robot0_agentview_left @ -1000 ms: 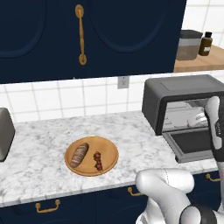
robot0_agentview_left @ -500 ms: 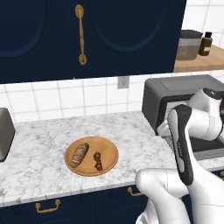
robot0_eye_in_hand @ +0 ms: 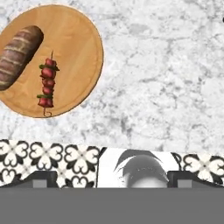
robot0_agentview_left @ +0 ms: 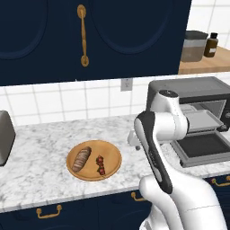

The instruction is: Pick up the kebab skewer and baguette bread, and place them inside the toaster oven. Close the toaster oven door and start by setting the timer.

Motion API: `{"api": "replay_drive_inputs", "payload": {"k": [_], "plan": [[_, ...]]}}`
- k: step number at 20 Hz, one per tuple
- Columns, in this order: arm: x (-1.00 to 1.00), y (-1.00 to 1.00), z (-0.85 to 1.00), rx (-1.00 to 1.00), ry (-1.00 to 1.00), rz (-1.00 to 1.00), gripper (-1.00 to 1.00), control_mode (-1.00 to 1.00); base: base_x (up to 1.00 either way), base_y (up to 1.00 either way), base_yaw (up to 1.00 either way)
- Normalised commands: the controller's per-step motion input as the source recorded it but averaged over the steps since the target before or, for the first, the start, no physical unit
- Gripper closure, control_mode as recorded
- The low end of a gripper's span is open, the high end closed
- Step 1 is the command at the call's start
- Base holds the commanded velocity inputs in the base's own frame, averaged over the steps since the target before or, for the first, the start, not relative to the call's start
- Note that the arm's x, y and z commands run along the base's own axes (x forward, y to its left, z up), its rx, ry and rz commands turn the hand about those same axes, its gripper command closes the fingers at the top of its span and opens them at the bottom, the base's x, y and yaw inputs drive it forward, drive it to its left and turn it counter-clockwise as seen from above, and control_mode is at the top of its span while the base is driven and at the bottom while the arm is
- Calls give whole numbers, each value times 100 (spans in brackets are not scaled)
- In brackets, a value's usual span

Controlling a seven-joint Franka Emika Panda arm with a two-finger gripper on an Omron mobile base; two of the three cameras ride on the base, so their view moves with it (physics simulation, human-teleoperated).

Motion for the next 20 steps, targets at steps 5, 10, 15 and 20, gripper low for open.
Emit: {"api": "replay_drive_inputs", "payload": {"k": [5,10,15,20], "plan": [[9,100,-56,-4,2,3,-100,-100,0,0,0],[57,100,-46,-6,1,5,-100,-100,0,0,0],[55,95,-63,-2,9,0,-100,-100,0,0,0],[34,39,-41,-4,16,-10,-100,-100,0,0,0]]}}
